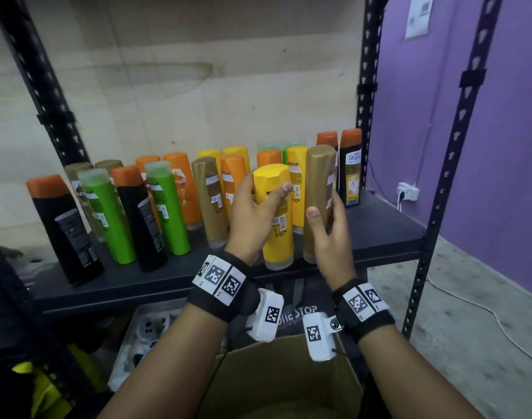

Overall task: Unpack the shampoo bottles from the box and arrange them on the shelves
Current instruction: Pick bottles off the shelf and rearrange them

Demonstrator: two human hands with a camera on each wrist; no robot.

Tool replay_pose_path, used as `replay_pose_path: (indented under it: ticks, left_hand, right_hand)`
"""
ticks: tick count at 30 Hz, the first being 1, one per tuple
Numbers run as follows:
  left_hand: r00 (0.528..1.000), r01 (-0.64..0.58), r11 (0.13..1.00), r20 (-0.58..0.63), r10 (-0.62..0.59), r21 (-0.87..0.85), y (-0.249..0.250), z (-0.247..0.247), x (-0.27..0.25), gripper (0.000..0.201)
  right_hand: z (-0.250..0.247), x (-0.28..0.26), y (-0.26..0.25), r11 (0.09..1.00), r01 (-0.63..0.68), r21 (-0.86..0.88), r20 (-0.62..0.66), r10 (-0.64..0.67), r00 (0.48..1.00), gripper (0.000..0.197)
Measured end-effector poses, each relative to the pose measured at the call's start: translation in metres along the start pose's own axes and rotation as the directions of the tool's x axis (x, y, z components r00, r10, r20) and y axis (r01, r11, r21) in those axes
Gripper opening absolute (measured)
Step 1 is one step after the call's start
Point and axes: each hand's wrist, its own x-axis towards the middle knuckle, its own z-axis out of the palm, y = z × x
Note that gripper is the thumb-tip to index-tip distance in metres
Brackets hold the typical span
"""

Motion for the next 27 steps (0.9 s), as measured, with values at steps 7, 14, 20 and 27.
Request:
replay_pose_path:
  ticks: [7, 14, 20, 27]
  left_hand:
    - [1.000, -0.001, 1.000, 0.007, 0.001, 0.017, -0.014, 0.016, 0.019, 0.029]
    - [0.993, -0.099, 0.992, -0.055, 0.103, 0.073, -0.045, 0.028, 0.017, 0.038]
    - [0.987, -0.087, 0.941, -0.100, 0.126, 0.326, -0.091, 0.031, -0.017, 0.064]
    - [0.986, -0.106, 0.922, -0.082, 0.147, 0.372, -0.106, 0.036, -0.016, 0.068]
  right_hand:
    - [0.000, 0.016, 0.028, 0.998, -0.055, -0.016, -0.005, 0.055, 0.998, 0.061]
    - [0.004, 0.030, 0.046, 0.997, -0.076, -0.008, -0.002, 0.076, 0.997, 0.059]
    - [0.000, 0.031, 0.056, 0.978, -0.196, -0.067, 0.062, 0.200, 0.978, 0.080]
    - [-0.001, 0.047, 0.051, 0.991, -0.129, -0.039, 0.124, 0.133, 0.983, 0.071]
